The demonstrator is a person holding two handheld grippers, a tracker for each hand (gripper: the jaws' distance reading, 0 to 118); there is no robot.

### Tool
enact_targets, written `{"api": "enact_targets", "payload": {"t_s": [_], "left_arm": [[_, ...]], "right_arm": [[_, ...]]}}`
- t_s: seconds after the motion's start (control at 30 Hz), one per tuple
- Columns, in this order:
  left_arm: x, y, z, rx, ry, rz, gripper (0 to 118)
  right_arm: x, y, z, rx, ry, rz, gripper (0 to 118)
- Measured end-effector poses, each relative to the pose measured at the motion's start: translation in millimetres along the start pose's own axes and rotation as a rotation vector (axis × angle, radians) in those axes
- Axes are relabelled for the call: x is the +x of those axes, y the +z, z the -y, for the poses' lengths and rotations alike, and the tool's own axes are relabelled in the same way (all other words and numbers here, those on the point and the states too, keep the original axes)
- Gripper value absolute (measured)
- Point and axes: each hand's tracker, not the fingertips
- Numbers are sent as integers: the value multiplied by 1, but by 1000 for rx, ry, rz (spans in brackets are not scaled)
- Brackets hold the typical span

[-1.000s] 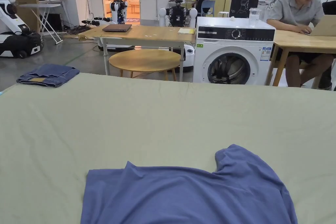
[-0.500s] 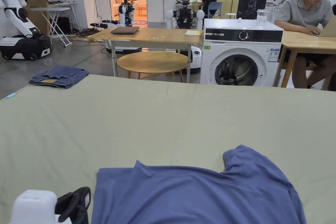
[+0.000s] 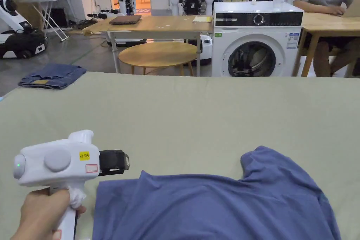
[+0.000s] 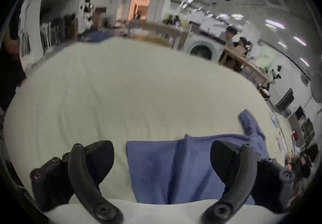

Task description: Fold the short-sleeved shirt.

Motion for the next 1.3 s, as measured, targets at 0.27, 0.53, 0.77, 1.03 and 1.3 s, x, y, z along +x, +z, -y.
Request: {"api": "enact_targets", "payload": {"t_s": [0.27, 0.53, 0.77, 1.03, 1.3], "left_arm": [[11, -36, 18, -158, -10, -82, 87], [11, -23, 23, -131, -36, -91, 0], [8, -24, 15, -146, -49, -63, 0], [-2, -30, 10, -167, -23, -32, 0], [3, 19, 5, -62, -122, 23, 0]], "right_arm": [[20, -51, -25, -135, -11, -46, 0], [56, -207, -61, -609, -41, -117, 98], [59, -308, -38, -796, -124, 30, 99], [52, -300, -41, -766, -62, 42, 0], [47, -224, -76, -548, -8, -83, 0]]}}
